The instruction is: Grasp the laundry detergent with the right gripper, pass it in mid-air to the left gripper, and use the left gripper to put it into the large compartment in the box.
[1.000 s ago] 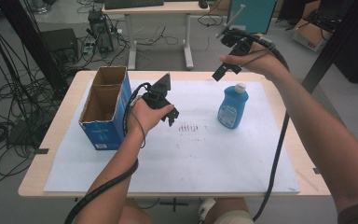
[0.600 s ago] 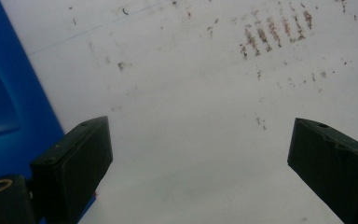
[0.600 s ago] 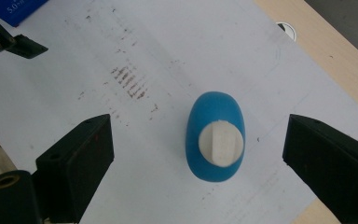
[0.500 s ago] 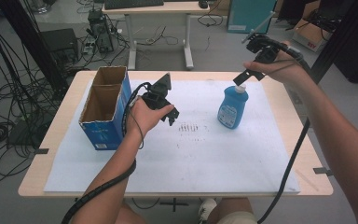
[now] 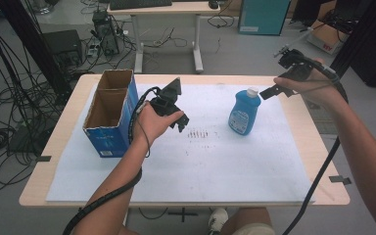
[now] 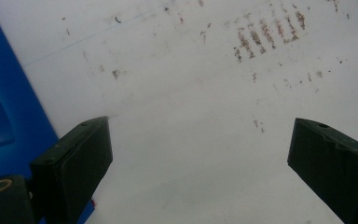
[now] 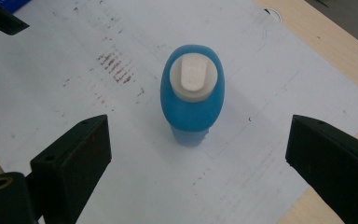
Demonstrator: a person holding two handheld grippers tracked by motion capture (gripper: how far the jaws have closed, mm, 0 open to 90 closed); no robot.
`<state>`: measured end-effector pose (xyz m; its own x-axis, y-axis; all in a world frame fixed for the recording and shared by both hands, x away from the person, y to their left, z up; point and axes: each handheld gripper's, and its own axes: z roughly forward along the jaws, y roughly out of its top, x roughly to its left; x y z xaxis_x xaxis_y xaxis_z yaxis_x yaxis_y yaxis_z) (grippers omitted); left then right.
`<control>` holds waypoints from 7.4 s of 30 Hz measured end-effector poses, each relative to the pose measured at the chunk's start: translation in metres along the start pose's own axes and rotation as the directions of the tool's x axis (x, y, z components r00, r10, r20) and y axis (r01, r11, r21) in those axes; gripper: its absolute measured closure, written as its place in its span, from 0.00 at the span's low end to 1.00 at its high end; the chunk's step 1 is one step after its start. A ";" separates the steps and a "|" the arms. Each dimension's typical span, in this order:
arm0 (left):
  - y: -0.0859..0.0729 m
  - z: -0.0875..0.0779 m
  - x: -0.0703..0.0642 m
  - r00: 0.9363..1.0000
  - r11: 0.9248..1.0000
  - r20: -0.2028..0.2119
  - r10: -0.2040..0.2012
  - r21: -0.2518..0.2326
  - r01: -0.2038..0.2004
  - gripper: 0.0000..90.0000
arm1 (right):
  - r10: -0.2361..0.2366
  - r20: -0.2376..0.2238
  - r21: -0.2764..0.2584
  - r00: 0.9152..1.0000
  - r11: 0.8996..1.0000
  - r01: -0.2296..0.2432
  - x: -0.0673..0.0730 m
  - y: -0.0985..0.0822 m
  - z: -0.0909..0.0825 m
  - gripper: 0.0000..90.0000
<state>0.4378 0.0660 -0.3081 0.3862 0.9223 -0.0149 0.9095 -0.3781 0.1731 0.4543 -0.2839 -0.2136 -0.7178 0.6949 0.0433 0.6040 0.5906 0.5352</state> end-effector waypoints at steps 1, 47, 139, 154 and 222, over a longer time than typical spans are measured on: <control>-0.001 0.000 0.001 1.000 1.000 0.002 0.002 -0.002 -0.002 0.08 | -0.003 0.000 -0.007 1.000 1.000 0.003 -0.001 -0.004 0.001 0.07; -0.005 0.010 0.002 0.999 0.999 0.025 0.031 -0.025 -0.030 0.07 | -0.007 0.022 -0.350 1.000 0.937 0.014 0.002 -0.092 0.109 0.03; -0.002 0.004 -0.001 0.998 0.998 0.038 0.047 -0.052 -0.045 0.07 | 0.039 0.082 -0.484 0.996 0.875 0.006 0.015 -0.098 0.161 0.02; -0.002 0.004 -0.002 0.998 0.998 0.038 0.042 -0.057 -0.040 0.07 | 0.039 0.080 -0.486 0.996 0.874 0.005 0.016 -0.098 0.162 0.02; -0.005 0.004 0.003 0.998 0.998 0.039 0.039 -0.052 -0.037 0.07 | 0.068 0.084 -0.496 0.994 0.868 -0.017 0.012 -0.098 0.174 0.36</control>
<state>0.4348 0.0705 -0.3125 0.4270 0.9030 -0.0467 0.8854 -0.4071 0.2245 0.4467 -0.2625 -0.4121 -0.6434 0.7655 0.0085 0.3652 0.2971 0.8822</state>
